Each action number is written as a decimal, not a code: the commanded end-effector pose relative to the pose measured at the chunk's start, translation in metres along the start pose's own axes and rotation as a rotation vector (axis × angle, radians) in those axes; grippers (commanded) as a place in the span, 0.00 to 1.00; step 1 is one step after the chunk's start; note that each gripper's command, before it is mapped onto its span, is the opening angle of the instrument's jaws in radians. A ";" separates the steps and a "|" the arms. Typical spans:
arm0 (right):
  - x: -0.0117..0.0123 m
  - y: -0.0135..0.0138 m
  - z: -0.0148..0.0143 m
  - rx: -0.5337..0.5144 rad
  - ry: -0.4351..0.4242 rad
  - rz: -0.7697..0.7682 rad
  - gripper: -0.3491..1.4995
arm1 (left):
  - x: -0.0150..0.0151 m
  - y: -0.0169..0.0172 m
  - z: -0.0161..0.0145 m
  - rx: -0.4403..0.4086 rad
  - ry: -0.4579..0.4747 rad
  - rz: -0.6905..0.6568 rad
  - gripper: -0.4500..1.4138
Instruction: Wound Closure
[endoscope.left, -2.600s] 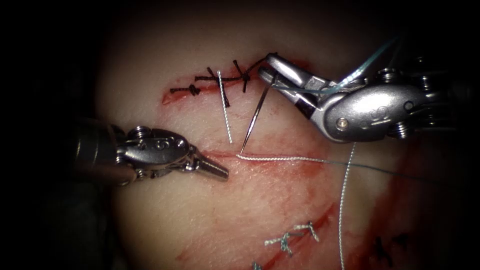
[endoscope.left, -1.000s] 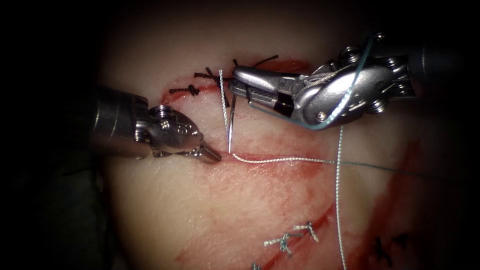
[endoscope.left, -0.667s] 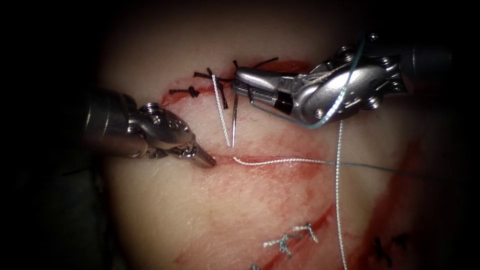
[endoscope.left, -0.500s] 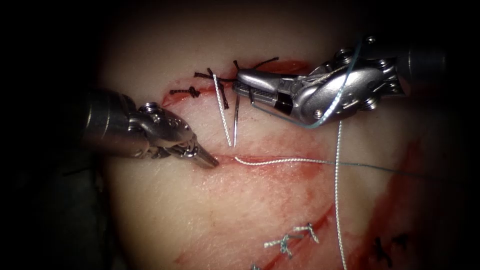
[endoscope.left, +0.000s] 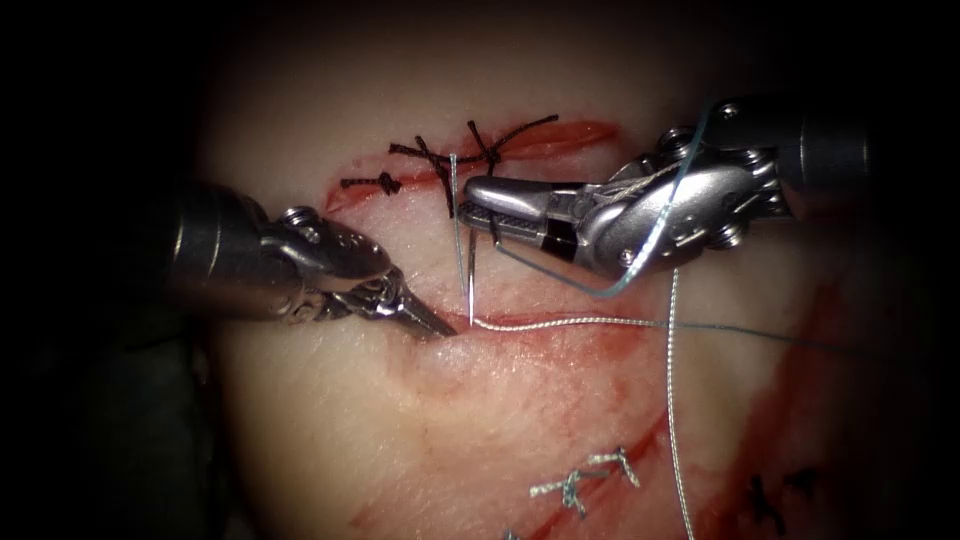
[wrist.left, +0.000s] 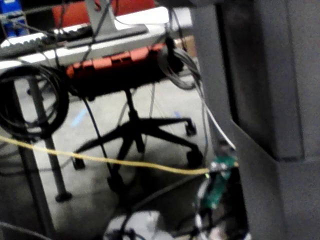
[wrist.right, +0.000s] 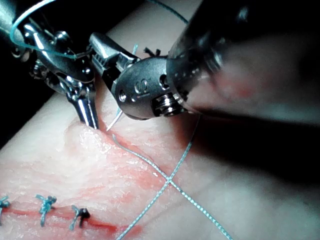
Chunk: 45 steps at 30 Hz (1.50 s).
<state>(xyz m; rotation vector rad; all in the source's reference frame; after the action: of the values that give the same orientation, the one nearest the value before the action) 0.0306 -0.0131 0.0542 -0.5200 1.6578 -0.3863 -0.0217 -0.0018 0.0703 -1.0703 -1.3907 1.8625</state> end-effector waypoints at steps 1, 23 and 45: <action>-0.0004 0.0000 0.0011 -0.002 0.001 -0.002 0.00 | 0.0000 -0.0005 0.0006 0.000 -0.003 0.000 0.00; 0.0014 0.0013 0.0016 -0.015 -0.005 0.034 0.00 | -0.0005 -0.0011 0.0009 0.012 -0.008 0.008 0.00; 0.0011 -0.0002 0.0017 0.016 -0.017 -0.031 0.00 | -0.0005 -0.0011 0.0009 0.010 -0.010 0.008 0.00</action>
<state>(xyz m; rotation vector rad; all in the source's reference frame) 0.0313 -0.0140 0.0529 -0.5301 1.6310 -0.4205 -0.0218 -0.0021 0.0710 -1.0653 -1.3821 1.8815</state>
